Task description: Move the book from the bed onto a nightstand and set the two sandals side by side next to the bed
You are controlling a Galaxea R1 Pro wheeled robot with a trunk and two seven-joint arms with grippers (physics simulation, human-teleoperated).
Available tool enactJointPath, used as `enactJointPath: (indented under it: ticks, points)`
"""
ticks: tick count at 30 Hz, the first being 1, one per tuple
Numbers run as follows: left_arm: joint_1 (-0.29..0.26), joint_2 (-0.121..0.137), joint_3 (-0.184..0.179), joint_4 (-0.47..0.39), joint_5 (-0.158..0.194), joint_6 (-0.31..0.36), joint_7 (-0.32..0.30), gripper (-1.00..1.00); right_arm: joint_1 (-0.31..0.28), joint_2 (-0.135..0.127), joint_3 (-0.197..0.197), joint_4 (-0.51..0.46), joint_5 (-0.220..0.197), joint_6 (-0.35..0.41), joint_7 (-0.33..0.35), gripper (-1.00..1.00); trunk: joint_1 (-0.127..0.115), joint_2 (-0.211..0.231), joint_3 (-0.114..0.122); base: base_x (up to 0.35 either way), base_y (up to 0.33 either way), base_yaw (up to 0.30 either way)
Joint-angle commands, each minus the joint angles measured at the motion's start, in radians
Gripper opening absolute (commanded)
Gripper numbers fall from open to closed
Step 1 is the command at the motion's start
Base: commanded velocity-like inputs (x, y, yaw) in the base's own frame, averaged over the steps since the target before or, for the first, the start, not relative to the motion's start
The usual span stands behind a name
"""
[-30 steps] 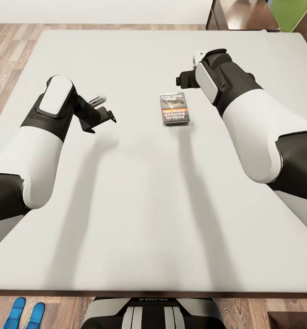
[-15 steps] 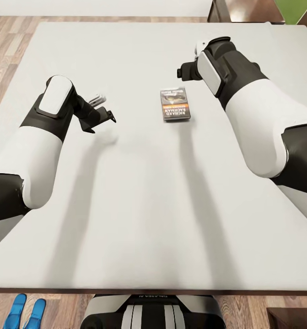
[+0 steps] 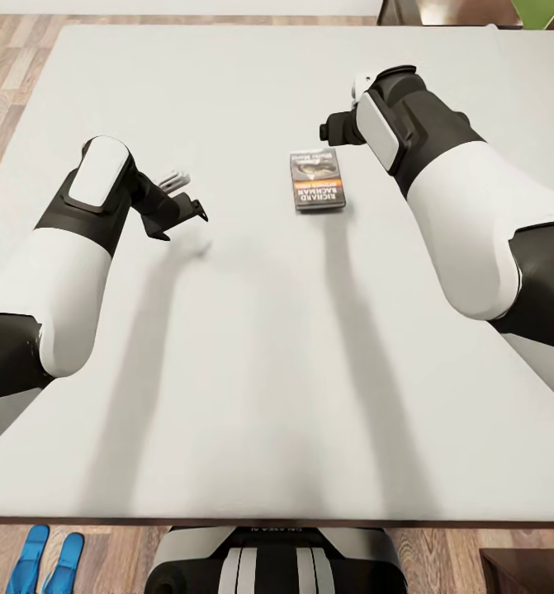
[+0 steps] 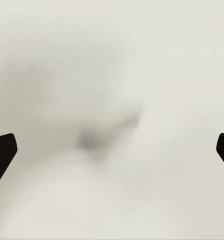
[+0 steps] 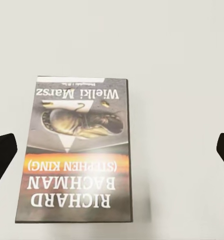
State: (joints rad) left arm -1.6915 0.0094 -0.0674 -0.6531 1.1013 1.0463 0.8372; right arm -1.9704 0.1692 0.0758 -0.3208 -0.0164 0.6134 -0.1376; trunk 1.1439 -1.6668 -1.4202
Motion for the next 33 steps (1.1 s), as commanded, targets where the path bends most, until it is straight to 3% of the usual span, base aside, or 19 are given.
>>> enactJointPath:
  ticks: [1,8,10,11,13,25,33]
  points:
    - [0.000,0.001,-0.005,-0.001,0.011,0.001,0.010,1.00,-0.001,0.000,0.008,0.000,-0.002,0.005,-0.004,1.00,0.000,0.000,-0.002,0.000,0.000,0.000]
    - [-0.001,-0.003,-0.005,-0.019,0.012,0.001,0.010,1.00,-0.001,0.000,0.008,0.003,-0.001,-0.002,-0.006,1.00,0.000,0.000,-0.013,0.000,0.000,0.000]
    - [-0.001,-0.004,-0.005,-0.052,0.013,0.001,0.010,1.00,-0.002,0.000,0.007,0.004,-0.001,-0.006,-0.007,1.00,0.000,0.000,-0.016,0.000,0.000,0.000]
    - [0.000,-0.004,-0.006,-0.125,0.024,0.001,0.010,1.00,-0.005,0.000,0.007,0.004,-0.001,-0.010,-0.007,1.00,0.000,0.000,-0.018,0.000,0.000,0.000]
    - [0.000,-0.004,-0.008,-0.147,0.034,0.001,0.010,1.00,-0.006,0.000,0.007,0.004,-0.001,-0.011,-0.008,1.00,0.000,0.000,-0.021,0.000,0.000,0.000]
    - [-0.001,0.001,-0.013,-0.319,0.141,0.001,0.010,1.00,-0.013,0.000,0.008,0.003,0.000,-0.046,-0.007,1.00,0.000,0.000,-0.039,0.000,0.000,0.000]
    - [-0.027,0.018,-0.010,-0.433,0.248,0.001,0.011,1.00,-0.014,0.000,0.009,0.003,0.000,-0.054,-0.007,1.00,0.000,0.000,-0.052,0.000,0.000,0.000]
